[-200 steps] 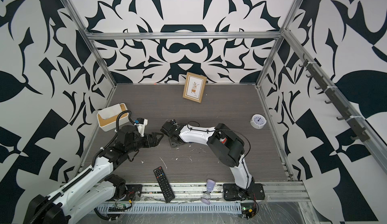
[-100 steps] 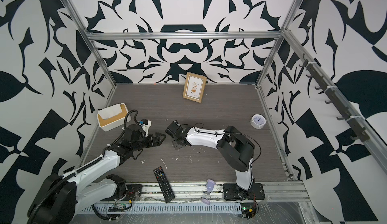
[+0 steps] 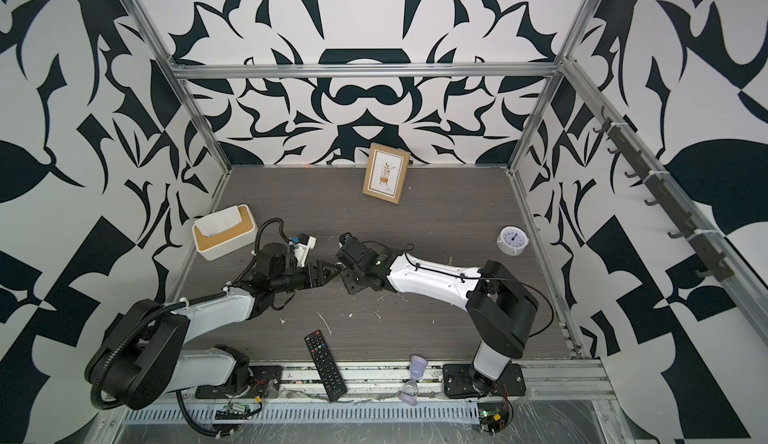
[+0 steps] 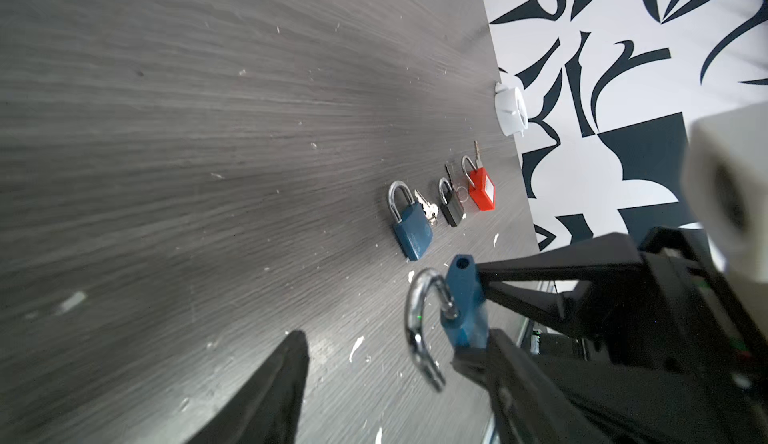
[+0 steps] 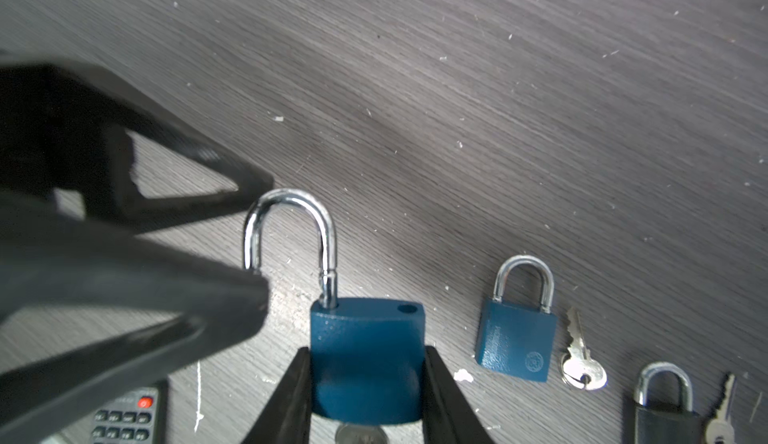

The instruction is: Lock with the key

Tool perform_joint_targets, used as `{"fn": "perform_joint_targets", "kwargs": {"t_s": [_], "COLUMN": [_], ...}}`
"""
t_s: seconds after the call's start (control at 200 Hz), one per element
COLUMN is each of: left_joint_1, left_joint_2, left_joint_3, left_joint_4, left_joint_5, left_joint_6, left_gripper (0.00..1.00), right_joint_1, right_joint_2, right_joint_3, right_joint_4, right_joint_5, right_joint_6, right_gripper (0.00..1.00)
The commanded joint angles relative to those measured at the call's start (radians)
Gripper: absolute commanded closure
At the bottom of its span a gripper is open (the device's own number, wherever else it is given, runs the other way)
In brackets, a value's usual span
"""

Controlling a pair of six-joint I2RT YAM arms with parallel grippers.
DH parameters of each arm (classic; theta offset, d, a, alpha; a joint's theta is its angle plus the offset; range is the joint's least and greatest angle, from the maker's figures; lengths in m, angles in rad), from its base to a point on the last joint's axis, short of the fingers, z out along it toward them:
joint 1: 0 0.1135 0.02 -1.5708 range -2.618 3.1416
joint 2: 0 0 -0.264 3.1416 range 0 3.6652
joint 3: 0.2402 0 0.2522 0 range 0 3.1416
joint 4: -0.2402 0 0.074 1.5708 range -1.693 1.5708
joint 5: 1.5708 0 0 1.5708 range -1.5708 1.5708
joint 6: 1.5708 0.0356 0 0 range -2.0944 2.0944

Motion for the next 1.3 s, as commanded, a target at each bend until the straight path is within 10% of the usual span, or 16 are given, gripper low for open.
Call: {"fn": "perform_joint_targets", "kwargs": {"t_s": [0.0,1.295], "left_joint_1": [0.004,0.004], "left_joint_2": [0.024,0.127], "left_joint_3": [0.021,0.031], "left_joint_4": [0.073,0.24], "left_joint_5": [0.068,0.161], "left_joint_6": [-0.029,-0.145], "left_gripper": [0.36,0.85], "right_joint_1": [-0.001,0.0], "right_joint_2": [-0.042,-0.078], "right_joint_3": [0.006,-0.041], "right_joint_4": [0.038,0.067], "right_joint_5": [-0.012,-0.064], "right_joint_6": [-0.018,-0.032], "right_gripper": [0.76,0.8]}}
